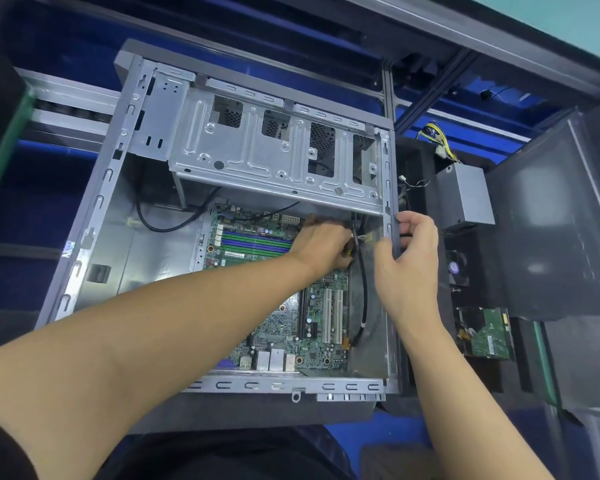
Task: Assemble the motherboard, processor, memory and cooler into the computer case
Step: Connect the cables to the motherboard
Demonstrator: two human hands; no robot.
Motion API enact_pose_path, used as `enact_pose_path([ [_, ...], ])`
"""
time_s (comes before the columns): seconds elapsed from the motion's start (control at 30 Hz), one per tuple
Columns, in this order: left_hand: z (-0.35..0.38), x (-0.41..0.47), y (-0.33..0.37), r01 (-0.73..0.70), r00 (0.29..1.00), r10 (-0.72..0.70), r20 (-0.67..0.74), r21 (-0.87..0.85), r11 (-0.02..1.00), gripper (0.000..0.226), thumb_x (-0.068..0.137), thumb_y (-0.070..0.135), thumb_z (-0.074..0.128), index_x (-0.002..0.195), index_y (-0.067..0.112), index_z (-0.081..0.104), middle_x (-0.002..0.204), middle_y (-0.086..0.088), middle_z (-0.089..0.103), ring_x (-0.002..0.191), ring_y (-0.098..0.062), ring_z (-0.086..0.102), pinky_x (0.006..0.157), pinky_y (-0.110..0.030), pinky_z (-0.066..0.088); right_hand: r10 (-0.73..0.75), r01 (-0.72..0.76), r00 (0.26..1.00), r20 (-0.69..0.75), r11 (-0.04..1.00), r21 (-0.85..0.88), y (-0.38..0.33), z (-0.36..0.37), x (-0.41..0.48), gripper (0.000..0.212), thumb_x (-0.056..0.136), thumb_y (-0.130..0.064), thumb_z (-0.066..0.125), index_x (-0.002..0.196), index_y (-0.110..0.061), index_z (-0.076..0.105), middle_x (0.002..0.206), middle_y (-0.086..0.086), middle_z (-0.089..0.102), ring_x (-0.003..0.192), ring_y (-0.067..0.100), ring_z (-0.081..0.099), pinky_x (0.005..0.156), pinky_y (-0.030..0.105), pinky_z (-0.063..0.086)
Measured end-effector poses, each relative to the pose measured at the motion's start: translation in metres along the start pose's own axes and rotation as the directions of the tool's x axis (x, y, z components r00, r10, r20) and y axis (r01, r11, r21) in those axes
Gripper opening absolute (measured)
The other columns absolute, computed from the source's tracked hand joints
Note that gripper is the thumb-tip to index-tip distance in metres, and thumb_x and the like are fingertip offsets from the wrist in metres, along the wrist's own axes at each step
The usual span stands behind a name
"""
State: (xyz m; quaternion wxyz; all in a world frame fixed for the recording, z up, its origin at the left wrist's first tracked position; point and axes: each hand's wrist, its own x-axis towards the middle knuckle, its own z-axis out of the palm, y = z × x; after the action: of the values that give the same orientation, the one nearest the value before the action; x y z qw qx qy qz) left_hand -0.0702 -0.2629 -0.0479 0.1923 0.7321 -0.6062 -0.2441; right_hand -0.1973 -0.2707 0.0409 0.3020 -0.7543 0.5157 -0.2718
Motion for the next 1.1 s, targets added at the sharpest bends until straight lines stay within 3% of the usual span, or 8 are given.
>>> enact_pose_path([
  [0.1, -0.0025, 0.0014, -0.0027, 0.008, 0.999, -0.005, 0.044, -0.070, 0.998, 0.045, 0.079, 0.026, 0.074, 0.057, 0.027, 0.035, 0.064, 0.010, 0.037, 0.060, -0.019, 0.046, 0.062, -0.028, 0.037, 0.009, -0.009, 1.000, 0.007, 1.000, 0.001, -0.0007, -0.0005, -0.0005, 0.030, 0.090, -0.019, 0.053, 0.118, -0.027, 0.046, 0.116, 0.001, 0.051, 0.100, 0.016, 0.052, 0.085, 0.036, 0.049],
  [0.3, -0.0024, 0.0039, -0.0027, 0.024, 0.994, -0.016, 0.109, -0.075, 0.997, 0.039, 0.079, 0.027, 0.072, 0.062, 0.025, 0.037, 0.072, 0.008, 0.037, 0.074, -0.025, 0.049, 0.067, -0.034, 0.042, 0.002, -0.002, 1.000, 0.006, 1.000, -0.001, -0.0012, -0.0004, -0.0005, 0.030, 0.091, -0.014, 0.054, 0.117, -0.027, 0.046, 0.115, 0.001, 0.050, 0.099, 0.015, 0.052, 0.084, 0.035, 0.048],
  [0.4, -0.0040, 0.0033, -0.0051, -0.006, 0.991, 0.012, 0.135, -0.046, 0.999, 0.025, 0.080, 0.028, 0.070, 0.076, 0.018, 0.047, 0.085, 0.000, 0.049, 0.084, -0.026, 0.056, 0.078, -0.039, 0.051, -0.003, 0.003, 1.000, 0.006, 1.000, -0.006, -0.0010, -0.0008, -0.0010, 0.030, 0.091, -0.014, 0.054, 0.117, -0.028, 0.045, 0.114, 0.000, 0.050, 0.099, 0.014, 0.051, 0.084, 0.033, 0.047],
  [0.57, -0.0016, 0.0026, -0.0048, -0.081, 0.994, 0.075, 0.078, 0.076, 0.994, 0.024, 0.079, 0.030, 0.073, 0.088, 0.014, 0.058, 0.091, -0.003, 0.057, 0.086, -0.025, 0.063, 0.095, -0.036, 0.039, -0.016, 0.016, 1.000, -0.002, 1.000, -0.009, -0.0003, -0.0008, -0.0008, 0.029, 0.093, -0.014, 0.054, 0.116, -0.028, 0.045, 0.114, -0.001, 0.049, 0.098, 0.011, 0.050, 0.084, 0.032, 0.047],
  [0.67, 0.0012, 0.0026, -0.0053, -0.076, 0.996, 0.073, 0.050, 0.073, 0.994, 0.025, 0.079, 0.030, 0.074, 0.089, 0.013, 0.059, 0.093, -0.005, 0.062, 0.085, -0.026, 0.065, 0.093, -0.037, 0.043, -0.012, 0.012, 1.000, -0.002, 1.000, -0.011, 0.0005, 0.0001, 0.0000, 0.029, 0.093, -0.014, 0.054, 0.117, -0.026, 0.046, 0.114, 0.000, 0.049, 0.097, 0.014, 0.050, 0.084, 0.034, 0.047],
  [0.83, -0.0013, 0.0030, -0.0059, -0.106, 0.990, 0.097, 0.101, 0.087, 0.991, 0.022, 0.081, 0.031, 0.071, 0.090, 0.016, 0.057, 0.085, 0.001, 0.050, 0.081, -0.027, 0.063, 0.091, -0.043, 0.049, -0.019, 0.019, 1.000, -0.003, 1.000, -0.006, 0.0014, 0.0004, 0.0001, 0.028, 0.093, -0.015, 0.054, 0.118, -0.026, 0.046, 0.112, -0.001, 0.049, 0.095, 0.015, 0.050, 0.082, 0.035, 0.048],
  [1.1, 0.0028, 0.0041, -0.0067, -0.099, 0.993, 0.093, 0.073, 0.088, 0.991, 0.026, 0.082, 0.033, 0.069, 0.094, 0.013, 0.058, 0.092, -0.003, 0.060, 0.084, -0.028, 0.065, 0.088, -0.041, 0.049, -0.017, 0.017, 1.000, 0.003, 1.000, -0.003, 0.0037, 0.0004, 0.0009, 0.030, 0.092, -0.015, 0.054, 0.116, -0.030, 0.044, 0.113, -0.002, 0.049, 0.098, 0.016, 0.051, 0.082, 0.030, 0.045],
])
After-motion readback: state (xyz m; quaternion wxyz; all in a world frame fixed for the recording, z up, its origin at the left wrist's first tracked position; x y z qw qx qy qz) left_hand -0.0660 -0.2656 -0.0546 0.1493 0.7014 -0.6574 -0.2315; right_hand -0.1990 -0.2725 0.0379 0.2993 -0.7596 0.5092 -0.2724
